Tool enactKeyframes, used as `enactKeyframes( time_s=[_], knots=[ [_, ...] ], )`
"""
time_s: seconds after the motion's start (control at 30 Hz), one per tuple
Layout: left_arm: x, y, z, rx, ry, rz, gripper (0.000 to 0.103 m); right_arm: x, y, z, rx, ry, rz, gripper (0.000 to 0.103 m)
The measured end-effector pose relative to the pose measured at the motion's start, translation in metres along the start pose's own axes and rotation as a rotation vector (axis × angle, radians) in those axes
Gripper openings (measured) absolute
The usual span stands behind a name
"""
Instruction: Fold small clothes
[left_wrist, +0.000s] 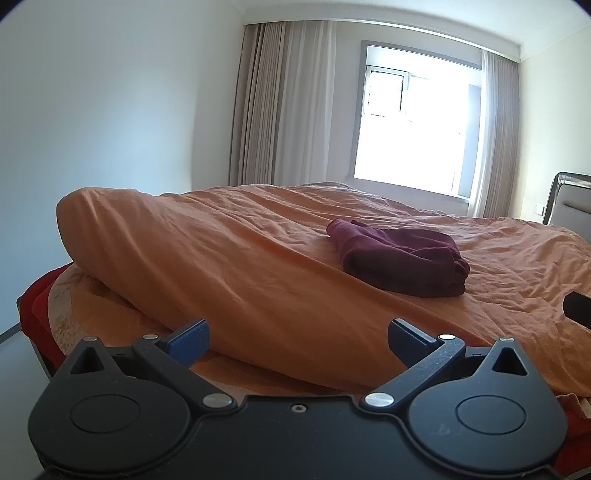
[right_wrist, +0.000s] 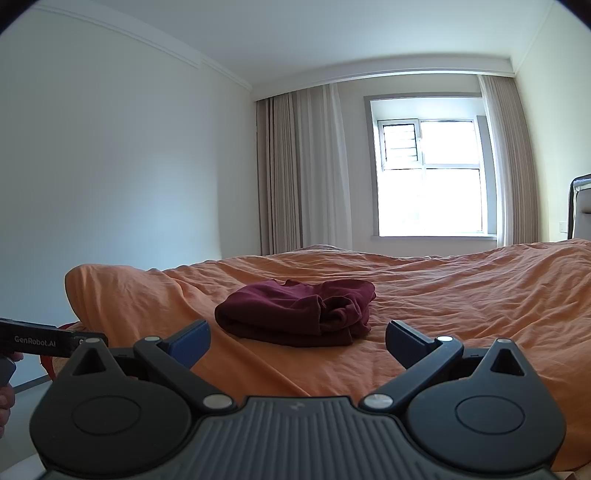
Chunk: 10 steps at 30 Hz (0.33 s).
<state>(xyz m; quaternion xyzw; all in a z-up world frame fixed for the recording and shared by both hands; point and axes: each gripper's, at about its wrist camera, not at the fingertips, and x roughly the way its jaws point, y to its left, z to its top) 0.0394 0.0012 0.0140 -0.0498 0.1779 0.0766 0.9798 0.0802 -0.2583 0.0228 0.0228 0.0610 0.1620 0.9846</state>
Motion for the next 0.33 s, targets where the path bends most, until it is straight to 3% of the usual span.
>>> enactKeyframes(
  time_s=[0.33],
  knots=[
    [0.0006, -0.0016, 0.0004, 0.01, -0.001, -0.005, 0.102, 0.0001, -0.0007, 0.0003, 0.0, 0.0, 0.002, 0.103]
  ],
)
